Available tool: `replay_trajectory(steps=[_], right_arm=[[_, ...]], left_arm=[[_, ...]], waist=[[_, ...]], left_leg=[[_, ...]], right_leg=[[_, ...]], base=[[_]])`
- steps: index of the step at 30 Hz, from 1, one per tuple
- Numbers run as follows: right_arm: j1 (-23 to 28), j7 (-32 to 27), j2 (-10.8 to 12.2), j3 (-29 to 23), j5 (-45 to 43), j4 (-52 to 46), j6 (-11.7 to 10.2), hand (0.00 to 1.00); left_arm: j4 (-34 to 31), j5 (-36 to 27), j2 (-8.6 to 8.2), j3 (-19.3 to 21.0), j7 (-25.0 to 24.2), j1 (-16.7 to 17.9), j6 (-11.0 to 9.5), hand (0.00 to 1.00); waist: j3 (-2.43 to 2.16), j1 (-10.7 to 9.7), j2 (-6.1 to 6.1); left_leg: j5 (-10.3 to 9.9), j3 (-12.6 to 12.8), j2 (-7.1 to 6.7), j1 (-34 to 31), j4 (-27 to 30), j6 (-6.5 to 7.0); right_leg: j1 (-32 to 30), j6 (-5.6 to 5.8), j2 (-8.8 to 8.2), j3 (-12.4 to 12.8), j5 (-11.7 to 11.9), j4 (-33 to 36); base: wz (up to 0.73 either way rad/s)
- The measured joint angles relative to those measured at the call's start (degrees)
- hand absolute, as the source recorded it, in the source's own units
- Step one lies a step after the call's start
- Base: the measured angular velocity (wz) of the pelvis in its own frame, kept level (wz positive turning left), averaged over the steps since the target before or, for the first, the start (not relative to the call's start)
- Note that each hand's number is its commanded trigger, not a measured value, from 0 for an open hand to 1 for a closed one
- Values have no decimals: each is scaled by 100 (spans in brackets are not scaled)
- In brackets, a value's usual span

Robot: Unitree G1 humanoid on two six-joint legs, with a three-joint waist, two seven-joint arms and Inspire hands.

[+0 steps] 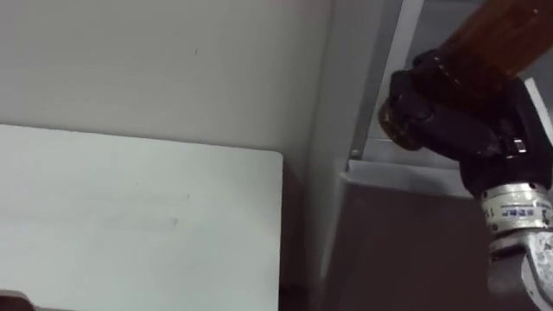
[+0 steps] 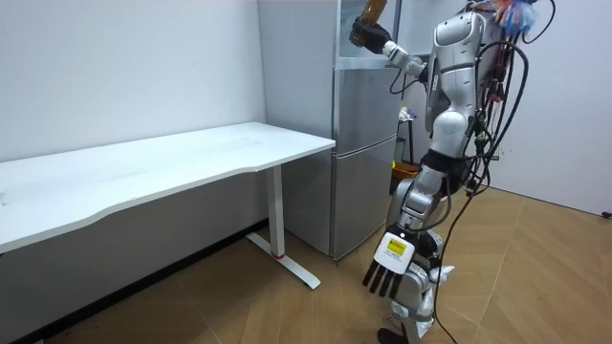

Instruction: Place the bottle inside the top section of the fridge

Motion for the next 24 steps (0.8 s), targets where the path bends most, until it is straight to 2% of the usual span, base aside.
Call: replay_trajectory(steps=[4,8,12,20,24], right_arm=[[5,-45,-99,-140,11,32,0,100],[4,-78,-215,-363,12,45,0,100],[4,-72,-483,-494,145,133,0,100],[-4,-74,-496,-532,291,676,1,100],[-9,-176,-650,-533,746,1247,3,100]], left_arm=[[7,1,5,2,-6,-3,-107,0],[46,6,5,8,-8,9,-195,0],[79,5,6,27,-13,71,-210,0],[119,44,28,68,-25,195,-201,0],[118,61,43,72,-40,178,-196,0]], waist=[[10,-65,-17],[52,-173,-135],[18,-156,-204],[25,-114,-241],[32,16,-247]], left_leg=[[-1,23,-9,13,3,-2],[-2,28,-13,13,19,-5],[-7,20,-9,36,18,-11],[-7,19,-13,92,7,-11],[-8,17,-11,86,1,-11]], right_leg=[[-1,-1,-2,43,-2,1],[-5,-7,12,85,-18,5],[10,-5,10,97,-21,-2],[55,1,29,131,-28,3],[54,0,26,127,-28,2]], base=[[-6],[0],[0],[0],[0]])
